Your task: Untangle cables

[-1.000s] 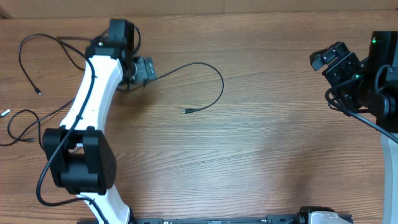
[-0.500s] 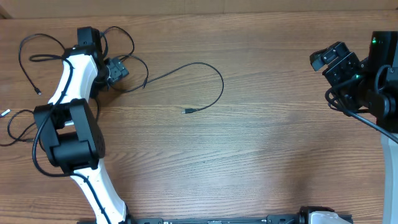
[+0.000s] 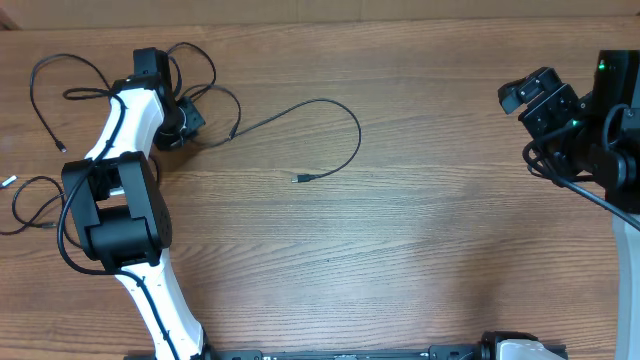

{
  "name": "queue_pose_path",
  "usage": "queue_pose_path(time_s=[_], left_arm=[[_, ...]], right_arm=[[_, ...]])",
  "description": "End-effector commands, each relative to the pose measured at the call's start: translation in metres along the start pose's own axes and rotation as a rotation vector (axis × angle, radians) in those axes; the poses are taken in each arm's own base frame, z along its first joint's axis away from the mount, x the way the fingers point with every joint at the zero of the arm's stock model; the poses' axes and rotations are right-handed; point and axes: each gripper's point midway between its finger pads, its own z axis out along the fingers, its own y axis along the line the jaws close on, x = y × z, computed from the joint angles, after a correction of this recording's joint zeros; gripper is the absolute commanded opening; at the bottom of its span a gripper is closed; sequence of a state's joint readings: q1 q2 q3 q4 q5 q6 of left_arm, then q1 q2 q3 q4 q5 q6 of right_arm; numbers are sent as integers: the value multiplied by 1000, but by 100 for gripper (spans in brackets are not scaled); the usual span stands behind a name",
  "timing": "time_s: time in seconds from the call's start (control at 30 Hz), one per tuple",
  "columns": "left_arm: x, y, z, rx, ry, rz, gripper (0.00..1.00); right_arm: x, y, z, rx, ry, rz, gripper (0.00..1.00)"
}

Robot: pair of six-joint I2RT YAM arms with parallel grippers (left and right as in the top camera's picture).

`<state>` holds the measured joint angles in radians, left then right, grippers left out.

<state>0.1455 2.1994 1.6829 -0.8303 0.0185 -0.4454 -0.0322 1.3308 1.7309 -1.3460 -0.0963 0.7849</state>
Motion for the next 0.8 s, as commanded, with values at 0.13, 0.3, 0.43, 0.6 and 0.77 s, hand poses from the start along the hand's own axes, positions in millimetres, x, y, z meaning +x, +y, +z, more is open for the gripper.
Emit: queue_pose_path(time_s=[0.13,0.3,0.43,0.6,0.77], left_arm=[[-1,-24,-51,65,-46,77,4],[-2,-78,-145,279,-203,186,4],[22,-112,-222,401,-314,278,4],[74,-129,-272,450,-323,376,4],[107,-109,-278,341,-271,332,4]], right_arm=[[-3,0,-2,-2,-17,-4,100],[-3,0,-2,-2,-17,-4,100],[-3,0,-2,-2,-17,-4,100],[-3,0,-2,-2,-17,-4,100],[-3,0,-2,-2,-17,-4,100]])
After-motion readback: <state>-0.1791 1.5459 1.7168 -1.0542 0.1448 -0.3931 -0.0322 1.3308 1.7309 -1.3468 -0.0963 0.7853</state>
